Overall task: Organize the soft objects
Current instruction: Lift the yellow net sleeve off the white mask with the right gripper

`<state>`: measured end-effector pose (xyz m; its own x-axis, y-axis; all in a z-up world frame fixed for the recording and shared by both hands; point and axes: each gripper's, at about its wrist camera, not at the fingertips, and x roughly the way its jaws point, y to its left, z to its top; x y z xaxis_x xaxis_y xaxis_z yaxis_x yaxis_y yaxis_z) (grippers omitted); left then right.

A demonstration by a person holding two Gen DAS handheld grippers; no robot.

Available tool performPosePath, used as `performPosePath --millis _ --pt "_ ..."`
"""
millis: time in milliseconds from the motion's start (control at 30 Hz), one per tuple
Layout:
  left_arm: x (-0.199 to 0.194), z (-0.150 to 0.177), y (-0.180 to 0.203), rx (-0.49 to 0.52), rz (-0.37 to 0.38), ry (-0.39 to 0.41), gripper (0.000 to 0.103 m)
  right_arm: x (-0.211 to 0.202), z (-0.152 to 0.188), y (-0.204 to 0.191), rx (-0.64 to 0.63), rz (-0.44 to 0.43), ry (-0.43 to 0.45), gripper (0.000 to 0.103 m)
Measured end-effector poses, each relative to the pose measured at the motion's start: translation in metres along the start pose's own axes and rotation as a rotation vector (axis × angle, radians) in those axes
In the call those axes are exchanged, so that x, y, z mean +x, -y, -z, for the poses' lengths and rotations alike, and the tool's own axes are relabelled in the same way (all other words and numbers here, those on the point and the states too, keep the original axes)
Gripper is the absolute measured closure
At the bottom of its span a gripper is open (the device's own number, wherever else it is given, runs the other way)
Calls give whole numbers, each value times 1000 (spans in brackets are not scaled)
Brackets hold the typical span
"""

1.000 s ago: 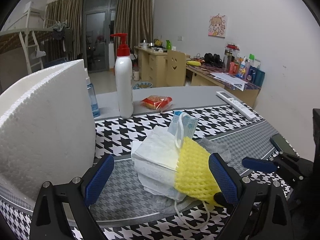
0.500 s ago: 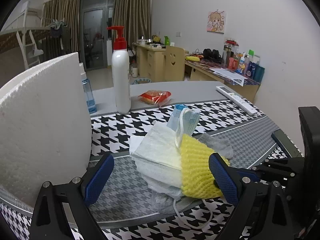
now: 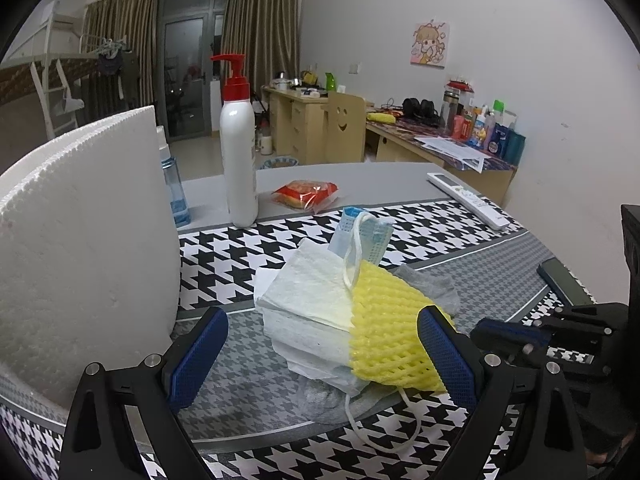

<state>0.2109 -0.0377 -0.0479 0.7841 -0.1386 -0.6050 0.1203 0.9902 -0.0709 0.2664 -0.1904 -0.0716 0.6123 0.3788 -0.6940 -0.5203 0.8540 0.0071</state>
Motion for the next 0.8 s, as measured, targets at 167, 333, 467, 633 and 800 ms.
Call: performPosePath --millis 167,333,467,633,800 --pt "-1 2 1 4 -3 -10 7 1 -3 -9 -51 -19 32 31" --pt "-1 4 -2 -1 -9 -16 7 10 -8 -12 -81 -31 26 31" --pt "-2 5 -2 5 -9 -17 7 19 -11 -16 -107 -46 8 31" --pt "1 6 -2 6 -12 -26 7 28 -14 -17 -118 -78 -4 31" --pt "3 6 -1 10 -11 -33 7 36 -14 -14 -103 -111 -37 41"
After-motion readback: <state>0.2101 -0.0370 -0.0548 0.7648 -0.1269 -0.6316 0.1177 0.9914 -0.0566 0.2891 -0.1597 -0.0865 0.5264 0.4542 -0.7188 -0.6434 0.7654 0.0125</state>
